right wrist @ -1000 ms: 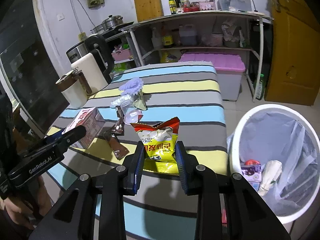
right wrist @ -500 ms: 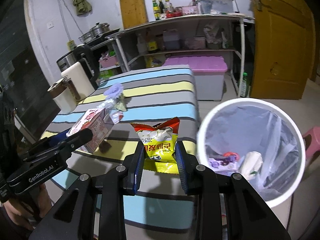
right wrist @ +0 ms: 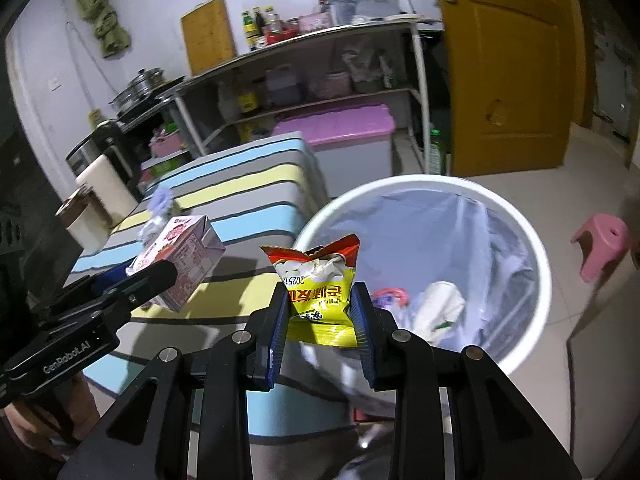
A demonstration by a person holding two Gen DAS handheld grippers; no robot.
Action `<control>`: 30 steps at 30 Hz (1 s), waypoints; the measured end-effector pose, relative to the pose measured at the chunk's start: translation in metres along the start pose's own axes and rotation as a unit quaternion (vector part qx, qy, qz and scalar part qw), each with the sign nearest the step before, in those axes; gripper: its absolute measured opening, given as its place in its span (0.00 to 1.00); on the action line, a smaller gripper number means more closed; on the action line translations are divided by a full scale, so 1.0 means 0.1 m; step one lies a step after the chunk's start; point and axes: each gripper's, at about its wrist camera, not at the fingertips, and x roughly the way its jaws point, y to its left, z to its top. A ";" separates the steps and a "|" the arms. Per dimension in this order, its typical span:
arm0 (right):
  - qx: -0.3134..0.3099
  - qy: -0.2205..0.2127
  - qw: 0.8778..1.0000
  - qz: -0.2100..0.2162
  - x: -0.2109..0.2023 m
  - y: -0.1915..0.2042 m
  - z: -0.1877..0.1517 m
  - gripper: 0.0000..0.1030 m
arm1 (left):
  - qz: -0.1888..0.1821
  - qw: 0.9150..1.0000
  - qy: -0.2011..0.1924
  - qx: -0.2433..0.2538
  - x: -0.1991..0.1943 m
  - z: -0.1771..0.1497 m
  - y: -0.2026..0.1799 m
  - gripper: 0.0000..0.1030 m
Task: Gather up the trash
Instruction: 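Carry both items over the trash bin and open both tools to drop them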
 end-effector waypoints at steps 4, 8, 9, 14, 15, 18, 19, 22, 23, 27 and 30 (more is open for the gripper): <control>0.014 0.004 1.000 -0.011 0.00 -0.15 -0.02 0.31 | -0.020 1.000 0.005 0.014 0.12 0.05 -0.16 0.50; 0.026 0.007 0.999 -0.023 0.01 -0.29 -0.04 0.31 | -0.039 0.999 0.012 0.028 0.25 0.08 -0.31 0.51; 0.028 0.008 0.999 -0.025 0.01 -0.32 -0.05 0.31 | -0.045 0.998 0.016 0.033 0.29 0.09 -0.36 0.51; 0.042 0.016 0.998 -0.037 0.04 -0.48 -0.07 0.31 | -0.067 0.996 0.024 0.049 0.44 0.11 -0.51 0.51; 0.044 0.017 0.998 -0.039 0.04 -0.50 -0.08 0.31 | -0.072 0.996 0.026 0.053 0.47 0.12 -0.55 0.51; 0.051 0.020 0.997 -0.045 0.05 -0.57 -0.07 0.31 | -0.081 0.994 0.034 0.058 0.58 0.14 -0.62 0.51; 0.054 0.022 0.997 -0.046 0.06 -0.60 -0.07 0.31 | -0.085 0.994 0.038 0.059 0.62 0.14 -0.64 0.51; 0.060 0.029 0.997 -0.049 0.09 -0.66 -0.09 0.32 | -0.093 0.992 0.047 0.064 0.71 0.15 -0.68 0.51; 0.061 0.031 0.996 -0.050 0.10 -0.67 -0.09 0.32 | -0.094 0.992 0.049 0.066 0.73 0.14 -0.70 0.51; 0.067 0.036 0.996 -0.049 0.14 -0.71 -0.11 0.32 | -0.100 0.991 0.055 0.071 0.79 0.11 -0.73 0.51; 0.067 0.041 0.996 -0.046 0.17 -0.70 -0.10 0.32 | -0.098 0.991 0.058 0.072 0.82 0.11 -0.74 0.51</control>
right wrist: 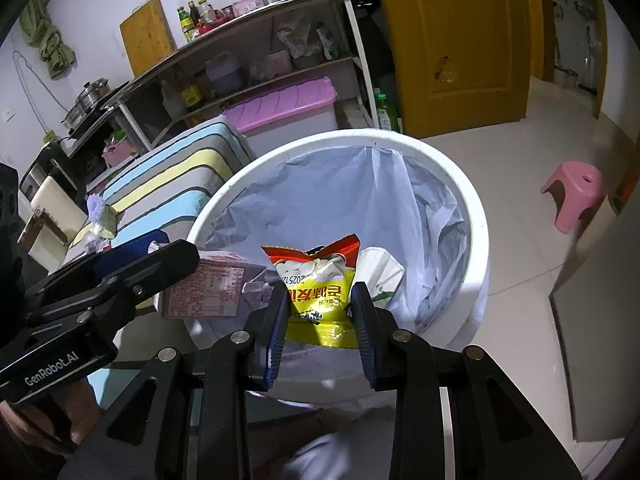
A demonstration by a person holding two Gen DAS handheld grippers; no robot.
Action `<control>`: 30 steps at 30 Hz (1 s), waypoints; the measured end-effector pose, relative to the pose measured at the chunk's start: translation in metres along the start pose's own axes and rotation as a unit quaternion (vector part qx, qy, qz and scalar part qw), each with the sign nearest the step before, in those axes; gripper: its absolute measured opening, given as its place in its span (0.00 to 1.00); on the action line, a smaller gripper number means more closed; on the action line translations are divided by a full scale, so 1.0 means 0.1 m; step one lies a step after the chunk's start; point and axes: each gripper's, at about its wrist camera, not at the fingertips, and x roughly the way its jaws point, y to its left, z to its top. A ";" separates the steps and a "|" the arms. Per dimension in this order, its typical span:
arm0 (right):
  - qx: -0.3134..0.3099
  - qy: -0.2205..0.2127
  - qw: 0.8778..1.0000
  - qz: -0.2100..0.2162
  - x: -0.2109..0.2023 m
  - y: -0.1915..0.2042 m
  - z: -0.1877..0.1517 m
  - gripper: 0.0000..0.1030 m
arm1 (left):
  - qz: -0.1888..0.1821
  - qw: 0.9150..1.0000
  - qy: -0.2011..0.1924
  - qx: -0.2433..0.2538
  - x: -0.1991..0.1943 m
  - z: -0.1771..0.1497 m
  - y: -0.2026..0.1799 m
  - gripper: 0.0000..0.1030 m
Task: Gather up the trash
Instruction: 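Carry both items over the trash bin and open both tools to drop them, then move both tools back toward the remaining items on the table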
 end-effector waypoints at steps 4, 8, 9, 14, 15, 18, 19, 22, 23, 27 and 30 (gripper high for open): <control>0.003 -0.001 1.000 0.004 0.00 0.00 0.00 0.44 | -0.001 1.000 0.001 -0.003 0.00 0.02 0.02 0.51; 0.007 -0.003 1.000 0.004 0.00 -0.01 -0.02 0.45 | 0.000 1.000 -0.002 -0.005 -0.03 0.02 0.01 0.51; 0.008 -0.004 1.000 0.004 -0.01 -0.01 -0.02 0.45 | 0.001 1.000 -0.004 -0.005 -0.04 0.03 0.02 0.51; 0.006 -0.012 1.000 0.005 -0.07 0.02 -0.01 0.45 | -0.001 1.000 -0.011 -0.009 -0.12 0.01 0.04 0.51; 0.005 -0.014 1.000 0.006 -0.08 0.02 -0.01 0.45 | 0.000 1.000 -0.014 -0.010 -0.15 0.00 0.05 0.51; 0.001 -0.021 1.000 0.009 -0.13 0.06 -0.01 0.45 | 0.004 1.000 -0.019 -0.015 -0.23 -0.02 0.09 0.51; -0.001 -0.023 1.000 0.010 -0.15 0.08 -0.01 0.45 | 0.007 1.000 -0.021 -0.018 -0.26 -0.04 0.11 0.51; -0.008 -0.030 0.999 0.015 -0.21 0.14 -0.02 0.45 | 0.013 0.999 -0.027 -0.026 -0.36 -0.09 0.15 0.51; -0.010 -0.032 0.999 0.016 -0.23 0.16 -0.03 0.45 | 0.015 0.999 -0.029 -0.029 -0.40 -0.11 0.17 0.51; -0.019 -0.038 0.999 0.023 -0.30 0.26 -0.05 0.45 | 0.026 0.998 -0.033 -0.037 -0.56 -0.18 0.25 0.51; -0.026 -0.039 0.998 0.029 -0.34 0.36 -0.07 0.45 | 0.029 0.998 -0.037 -0.039 -0.65 -0.25 0.29 0.51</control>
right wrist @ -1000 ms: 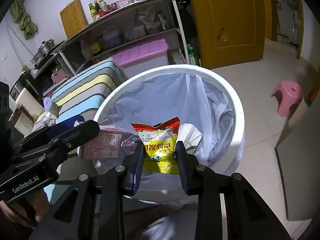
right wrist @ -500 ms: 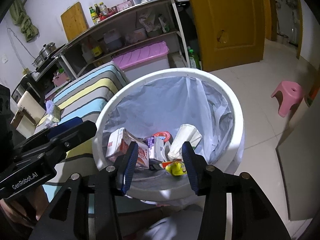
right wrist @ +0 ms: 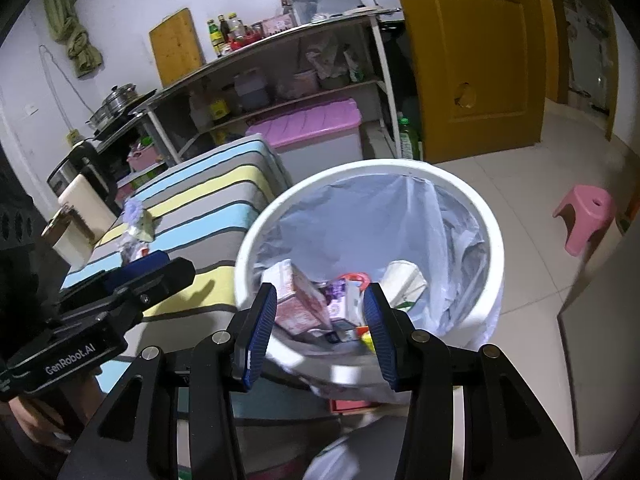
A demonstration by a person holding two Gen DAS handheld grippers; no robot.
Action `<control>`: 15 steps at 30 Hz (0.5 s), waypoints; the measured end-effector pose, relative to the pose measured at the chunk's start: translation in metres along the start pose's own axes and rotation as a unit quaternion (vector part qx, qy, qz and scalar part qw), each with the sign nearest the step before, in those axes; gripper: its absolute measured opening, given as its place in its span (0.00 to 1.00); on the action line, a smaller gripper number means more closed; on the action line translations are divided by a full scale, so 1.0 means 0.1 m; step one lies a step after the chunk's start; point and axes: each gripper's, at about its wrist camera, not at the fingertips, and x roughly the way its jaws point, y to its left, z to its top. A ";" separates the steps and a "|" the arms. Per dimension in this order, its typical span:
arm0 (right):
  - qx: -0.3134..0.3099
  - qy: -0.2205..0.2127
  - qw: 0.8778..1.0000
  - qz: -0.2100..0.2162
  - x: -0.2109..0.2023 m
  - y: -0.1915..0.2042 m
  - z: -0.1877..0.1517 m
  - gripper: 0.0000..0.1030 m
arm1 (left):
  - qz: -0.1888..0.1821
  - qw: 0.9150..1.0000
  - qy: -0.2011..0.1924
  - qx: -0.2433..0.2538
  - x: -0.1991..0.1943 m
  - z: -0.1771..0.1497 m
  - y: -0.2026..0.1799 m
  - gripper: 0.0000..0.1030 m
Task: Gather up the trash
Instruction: 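Move both tools back toward the remaining items on the table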
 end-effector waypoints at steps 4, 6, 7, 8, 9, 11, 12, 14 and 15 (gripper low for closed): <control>-0.012 0.000 1.000 0.005 -0.02 0.12 -0.03 0.45 | 0.015 1.000 -0.005 -0.007 -0.13 -0.08 0.07 0.51; -0.017 0.000 1.000 0.008 -0.03 0.18 -0.05 0.45 | 0.022 1.000 -0.008 -0.011 -0.19 -0.11 0.11 0.51; -0.018 0.000 1.000 0.012 -0.03 0.20 -0.06 0.45 | 0.027 1.000 -0.009 -0.013 -0.22 -0.13 0.14 0.51; -0.021 0.000 1.000 0.015 -0.04 0.23 -0.07 0.45 | 0.032 0.999 -0.011 -0.016 -0.26 -0.15 0.17 0.51; -0.025 0.000 1.000 0.019 -0.04 0.26 -0.07 0.45 | 0.041 0.999 -0.014 -0.018 -0.30 -0.17 0.20 0.51; -0.032 0.001 0.999 0.027 -0.04 0.32 -0.09 0.45 | 0.050 0.998 -0.018 -0.021 -0.36 -0.21 0.24 0.51; -0.034 0.001 0.999 0.033 -0.04 0.35 -0.10 0.45 | 0.055 0.998 -0.021 -0.025 -0.41 -0.24 0.28 0.51; -0.039 0.001 0.998 0.043 -0.03 0.41 -0.12 0.45 | 0.063 0.997 -0.024 -0.028 -0.46 -0.28 0.34 0.51; -0.043 0.002 0.998 0.047 -0.03 0.44 -0.13 0.45 | 0.067 0.997 -0.025 -0.031 -0.50 -0.31 0.37 0.51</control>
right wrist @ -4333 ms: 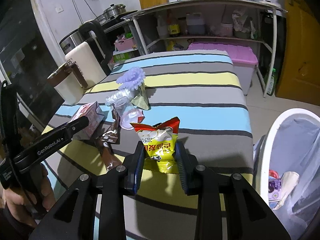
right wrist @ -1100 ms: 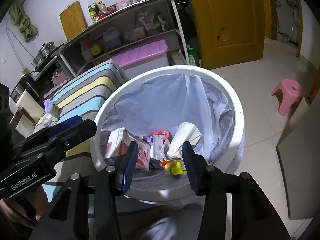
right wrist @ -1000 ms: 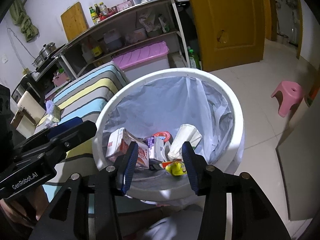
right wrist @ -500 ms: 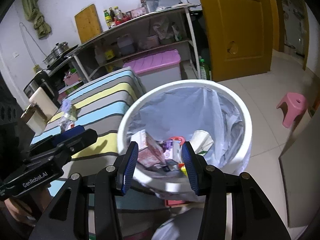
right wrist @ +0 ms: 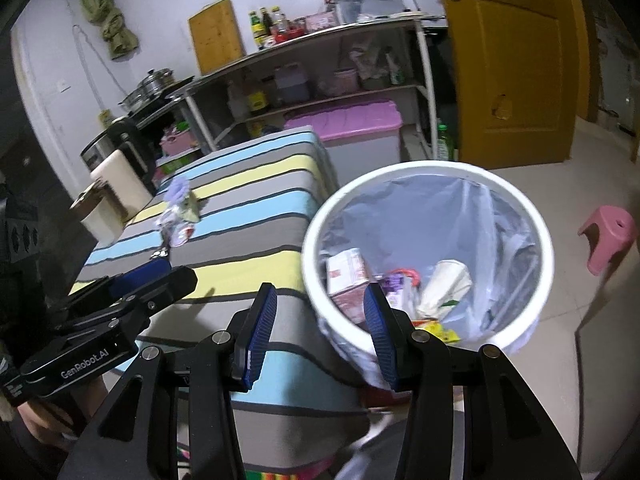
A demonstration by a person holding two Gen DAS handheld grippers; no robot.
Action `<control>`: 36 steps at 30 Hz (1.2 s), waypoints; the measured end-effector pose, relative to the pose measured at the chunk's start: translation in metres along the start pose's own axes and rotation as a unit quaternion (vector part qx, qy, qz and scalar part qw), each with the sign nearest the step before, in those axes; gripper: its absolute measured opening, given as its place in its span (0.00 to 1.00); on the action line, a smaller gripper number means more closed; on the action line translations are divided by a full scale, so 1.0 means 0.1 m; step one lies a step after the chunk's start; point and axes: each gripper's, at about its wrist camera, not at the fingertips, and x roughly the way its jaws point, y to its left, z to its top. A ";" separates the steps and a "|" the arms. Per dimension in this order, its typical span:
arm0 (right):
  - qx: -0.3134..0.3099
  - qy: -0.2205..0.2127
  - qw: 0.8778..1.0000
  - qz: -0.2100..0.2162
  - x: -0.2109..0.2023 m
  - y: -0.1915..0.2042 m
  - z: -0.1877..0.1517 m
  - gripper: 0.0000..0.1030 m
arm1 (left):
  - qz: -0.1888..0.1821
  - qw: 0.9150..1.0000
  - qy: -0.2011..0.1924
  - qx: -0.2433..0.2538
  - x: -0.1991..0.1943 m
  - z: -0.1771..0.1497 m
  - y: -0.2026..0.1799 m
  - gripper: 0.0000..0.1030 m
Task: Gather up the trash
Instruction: 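Move both tools back toward the remaining items on the table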
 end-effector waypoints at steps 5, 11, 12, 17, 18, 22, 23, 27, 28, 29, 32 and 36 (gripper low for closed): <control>-0.024 -0.003 0.999 0.022 0.05 0.20 -0.04 0.45 | 0.018 1.000 -0.001 -0.009 -0.15 -0.11 0.19 0.51; -0.052 0.009 0.997 0.050 0.19 0.46 -0.07 0.45 | 0.043 0.998 -0.003 -0.036 -0.30 -0.19 0.46 0.51; -0.057 0.012 0.997 0.055 0.21 0.50 -0.07 0.45 | 0.046 0.998 -0.003 -0.039 -0.32 -0.20 0.49 0.51; -0.069 0.033 0.994 0.072 0.35 0.68 -0.07 0.45 | 0.065 0.996 -0.006 -0.057 -0.40 -0.24 0.71 0.51; -0.072 0.036 0.994 0.074 0.37 0.71 -0.07 0.45 | 0.069 0.996 -0.006 -0.060 -0.42 -0.25 0.76 0.51; -0.092 0.050 0.991 0.080 0.47 0.84 -0.08 0.45 | 0.084 0.994 -0.007 -0.073 -0.47 -0.27 0.91 0.51; -0.096 0.053 0.991 0.081 0.50 0.86 -0.09 0.45 | 0.087 0.993 -0.007 -0.075 -0.48 -0.27 0.94 0.51; -0.117 0.064 0.987 0.088 0.61 1.01 -0.08 0.45 | 0.099 0.992 -0.009 -0.084 -0.51 -0.27 1.08 0.51; -0.123 0.065 0.986 0.091 0.64 1.05 -0.08 0.45 | 0.101 0.991 -0.010 -0.086 -0.52 -0.27 1.11 0.51; -0.128 0.066 0.985 0.094 0.67 1.09 -0.06 0.45 | 0.103 0.991 -0.011 -0.088 -0.53 -0.27 1.14 0.51; -0.147 0.070 0.981 0.103 0.77 1.23 -0.03 0.45 | 0.110 0.989 -0.017 -0.096 -0.56 -0.25 1.26 0.51; -0.173 0.077 0.975 0.115 0.93 1.42 0.02 0.45 | 0.123 0.986 -0.022 -0.114 -0.61 -0.24 1.44 0.51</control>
